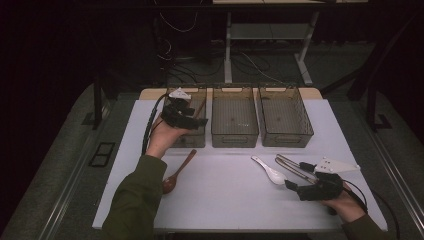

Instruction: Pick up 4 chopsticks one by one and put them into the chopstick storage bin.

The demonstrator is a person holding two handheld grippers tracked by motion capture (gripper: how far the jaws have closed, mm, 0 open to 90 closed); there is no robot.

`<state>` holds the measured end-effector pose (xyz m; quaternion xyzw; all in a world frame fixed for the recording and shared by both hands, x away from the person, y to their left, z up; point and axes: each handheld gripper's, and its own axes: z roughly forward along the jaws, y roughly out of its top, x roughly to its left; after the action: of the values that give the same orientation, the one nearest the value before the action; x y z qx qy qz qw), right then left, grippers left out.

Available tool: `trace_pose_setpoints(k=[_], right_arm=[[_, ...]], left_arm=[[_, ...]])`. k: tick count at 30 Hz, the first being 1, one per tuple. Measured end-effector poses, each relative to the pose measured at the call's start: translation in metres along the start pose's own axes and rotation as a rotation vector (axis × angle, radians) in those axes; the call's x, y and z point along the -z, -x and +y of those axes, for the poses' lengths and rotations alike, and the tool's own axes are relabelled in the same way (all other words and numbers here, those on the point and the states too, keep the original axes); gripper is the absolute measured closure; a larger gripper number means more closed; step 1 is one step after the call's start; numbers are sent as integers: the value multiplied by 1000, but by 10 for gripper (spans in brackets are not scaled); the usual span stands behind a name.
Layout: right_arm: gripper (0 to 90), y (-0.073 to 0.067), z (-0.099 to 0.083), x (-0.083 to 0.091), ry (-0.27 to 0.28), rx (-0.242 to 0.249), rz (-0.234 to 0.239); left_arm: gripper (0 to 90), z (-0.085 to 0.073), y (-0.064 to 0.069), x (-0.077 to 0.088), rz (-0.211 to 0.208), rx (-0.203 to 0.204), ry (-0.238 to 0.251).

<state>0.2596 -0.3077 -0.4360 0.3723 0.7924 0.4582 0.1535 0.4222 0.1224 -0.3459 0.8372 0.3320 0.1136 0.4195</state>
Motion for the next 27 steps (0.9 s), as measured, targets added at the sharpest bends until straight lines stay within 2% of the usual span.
trace_pose_setpoints(k=[2,9,13,27], right_arm=[[123,0,0,0,0,-1,0],[123,0,0,0,0,-1,-1],[123,0,0,0,1,-1,-1],[123,-1,0,0,-4,1,-4]], left_arm=[[256,-4,5,1,-9,-21,-7],[220,-20,26,8,-35,-38,39],[201,-31,36,15,-35,-60,57],[166,-68,60,30,-38,-56,89]])
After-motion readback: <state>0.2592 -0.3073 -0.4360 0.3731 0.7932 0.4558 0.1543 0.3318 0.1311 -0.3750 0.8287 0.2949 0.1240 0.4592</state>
